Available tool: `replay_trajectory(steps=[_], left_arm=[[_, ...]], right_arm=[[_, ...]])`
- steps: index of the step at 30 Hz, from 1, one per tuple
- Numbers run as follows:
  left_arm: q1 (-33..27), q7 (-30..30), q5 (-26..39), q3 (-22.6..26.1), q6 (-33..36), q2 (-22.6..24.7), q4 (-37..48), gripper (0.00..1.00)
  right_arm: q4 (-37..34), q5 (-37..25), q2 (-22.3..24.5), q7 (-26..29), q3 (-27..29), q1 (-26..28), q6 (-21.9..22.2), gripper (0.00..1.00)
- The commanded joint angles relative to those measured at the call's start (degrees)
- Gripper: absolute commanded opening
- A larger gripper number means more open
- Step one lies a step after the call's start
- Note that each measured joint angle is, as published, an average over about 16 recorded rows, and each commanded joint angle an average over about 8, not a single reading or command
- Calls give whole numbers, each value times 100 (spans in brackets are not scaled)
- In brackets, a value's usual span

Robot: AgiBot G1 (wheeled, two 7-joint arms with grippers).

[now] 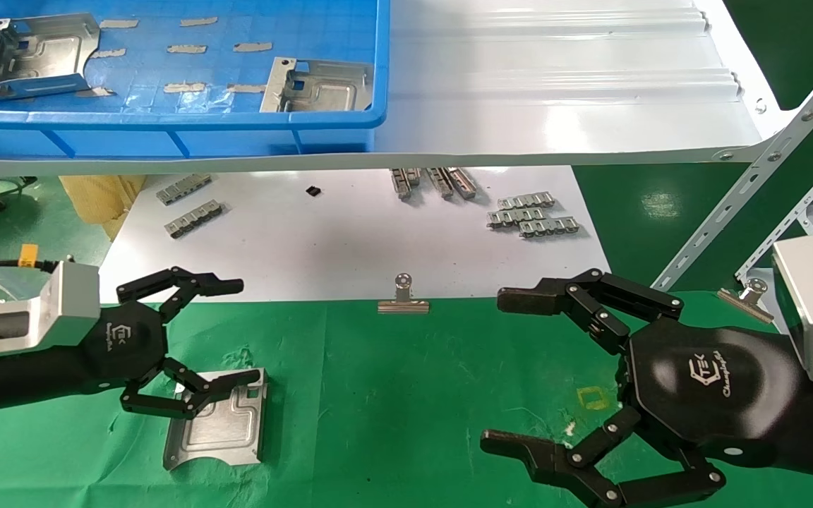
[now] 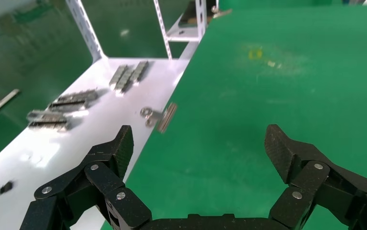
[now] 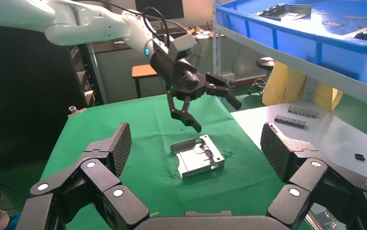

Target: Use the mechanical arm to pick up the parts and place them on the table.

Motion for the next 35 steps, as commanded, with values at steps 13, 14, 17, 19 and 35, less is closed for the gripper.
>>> replay_trajectory(steps=[13, 14, 17, 19, 35], left_arm=[[659, -1197, -350, -690, -135, -264, -1511, 100], [705, -1280, -374, -738, -144, -283, -1616, 100], [846, -1536, -449, -886, -173, -339, -1939, 100], [941, -1709, -499, -986, -192, -377, -2158, 100], [1621, -2945, -860, -1698, -332, -650, -3718, 100]], right_arm=[[0, 0, 0, 0, 0, 0, 0, 100], [0, 0, 0, 0, 0, 0, 0, 100], [0, 0, 0, 0, 0, 0, 0, 100], [0, 0, 0, 0, 0, 0, 0, 100], [0, 0, 0, 0, -1, 0, 0, 100]])
